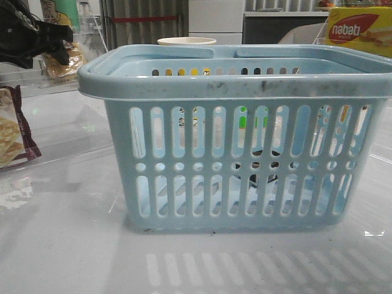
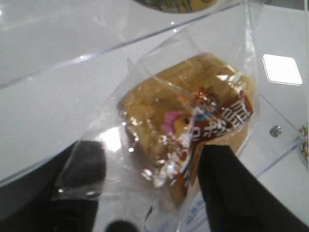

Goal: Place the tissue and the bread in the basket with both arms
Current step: 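Grasp the wrapped bread pastry with the left gripper, then carry the pastry over the basket and release it inside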

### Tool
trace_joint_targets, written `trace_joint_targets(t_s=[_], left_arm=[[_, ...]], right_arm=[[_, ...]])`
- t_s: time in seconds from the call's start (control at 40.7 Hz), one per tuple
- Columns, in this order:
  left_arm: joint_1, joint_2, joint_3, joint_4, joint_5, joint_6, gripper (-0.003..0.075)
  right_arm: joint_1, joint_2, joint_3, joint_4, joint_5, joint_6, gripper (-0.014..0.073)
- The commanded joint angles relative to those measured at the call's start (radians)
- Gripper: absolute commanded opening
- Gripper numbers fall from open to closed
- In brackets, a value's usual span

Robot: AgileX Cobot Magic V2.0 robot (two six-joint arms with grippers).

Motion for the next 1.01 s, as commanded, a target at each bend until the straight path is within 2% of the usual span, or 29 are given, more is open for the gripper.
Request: trace_joint_targets(t_s=[0.0, 0.098, 0.27, 0.368, 0.565, 0.663, 0.859, 0.982], left_arm=[[-0.006, -0.056, -0.036, -0.011, -0.087, -0.008, 0.0301], [-0.006, -0.056, -0.036, -0.011, -0.078, -0.008, 0.0211], [-0.006, -0.087, -0.036, -0.011, 0.038, -0.008, 0.0087], [-0.006, -0.132, -0.036, -0.011, 0.100, -0.005, 0.0091], [-0.006, -0.255, -0.036, -0.008, 0.136, 0.010, 0.0091], [-0.019, -0.331, -0.036, -0.008, 0.181, 0.086, 0.0091], [-0.128, -0.487, -0.036, -0.008, 0.339, 0.326, 0.0091], [-0.239, -0.561, -0.036, -0.008, 0.443, 0.371, 0.0091]], right_arm=[[0.001, 0.000, -0.026, -0.010, -0.072, -0.008, 0.0572], [0.001, 0.000, -0.026, -0.010, -0.072, -0.008, 0.0572], [0.001, 0.000, -0.026, -0.010, -0.072, -0.008, 0.0572], [0.001, 0.000, -0.026, -0.010, -0.072, -0.008, 0.0572], [0.001, 0.000, -0.026, -0.010, -0.072, -0.008, 0.0572], [0.001, 0.000, -0.026, -0.010, -0.072, -0.008, 0.0572], [0.001, 0.000, -0.026, -0.010, -0.072, -0.008, 0.0572], [0.001, 0.000, -0.026, -0.010, -0.072, -0.008, 0.0572]])
